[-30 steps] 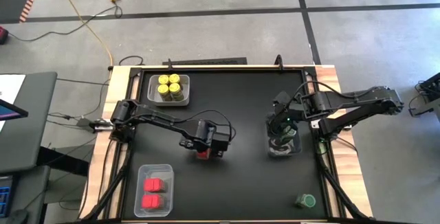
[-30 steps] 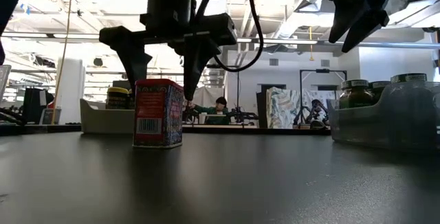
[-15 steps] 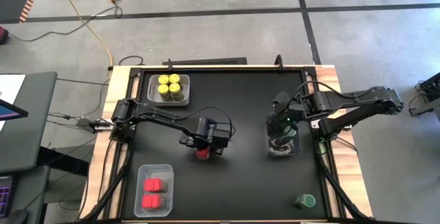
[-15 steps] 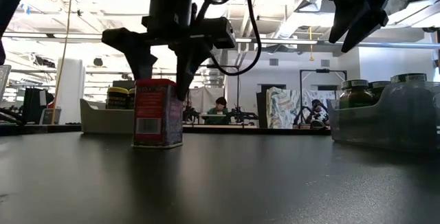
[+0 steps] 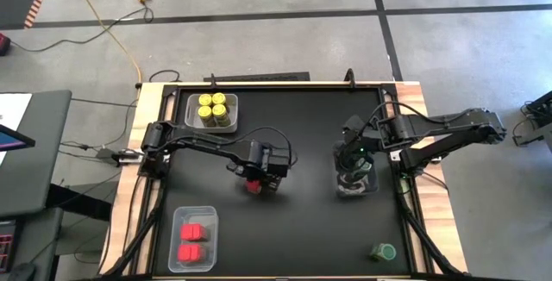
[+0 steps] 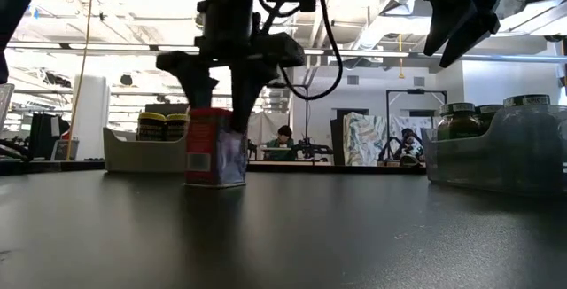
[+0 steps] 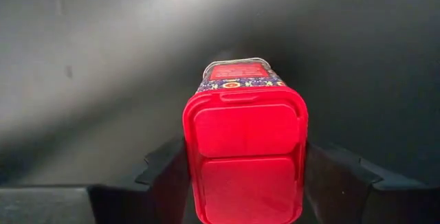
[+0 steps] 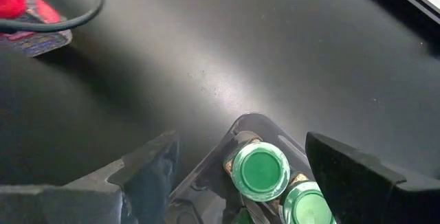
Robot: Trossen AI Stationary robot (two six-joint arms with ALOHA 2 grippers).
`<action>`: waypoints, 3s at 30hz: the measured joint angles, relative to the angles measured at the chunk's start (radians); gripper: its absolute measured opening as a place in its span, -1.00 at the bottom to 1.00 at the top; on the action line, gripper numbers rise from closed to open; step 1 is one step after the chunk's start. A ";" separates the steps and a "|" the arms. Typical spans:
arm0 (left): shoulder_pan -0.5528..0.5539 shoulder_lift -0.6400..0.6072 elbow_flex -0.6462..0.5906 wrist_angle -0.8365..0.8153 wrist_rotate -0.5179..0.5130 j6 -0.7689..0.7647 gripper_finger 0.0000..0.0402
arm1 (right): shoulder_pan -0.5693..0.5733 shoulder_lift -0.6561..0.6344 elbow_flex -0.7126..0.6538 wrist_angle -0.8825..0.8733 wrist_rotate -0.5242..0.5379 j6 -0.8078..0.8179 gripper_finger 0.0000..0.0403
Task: Sort spices by type
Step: Put the red seasoning can into the transparent bin
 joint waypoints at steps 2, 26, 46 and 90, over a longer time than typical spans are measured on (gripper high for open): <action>0.010 0.000 0.012 -0.013 -0.012 0.061 0.16 | 0.000 0.000 0.000 0.000 0.000 0.000 0.72; -0.231 -0.302 0.254 -0.401 -0.281 0.645 0.06 | 0.003 0.000 0.001 0.108 0.001 0.149 0.72; -0.596 -0.690 -0.262 -0.349 -0.064 0.440 0.08 | 0.000 0.000 0.001 0.134 0.001 0.272 0.72; -0.687 -0.558 -0.297 -0.203 -0.035 0.479 0.09 | 0.000 0.000 0.001 0.128 0.002 0.191 0.72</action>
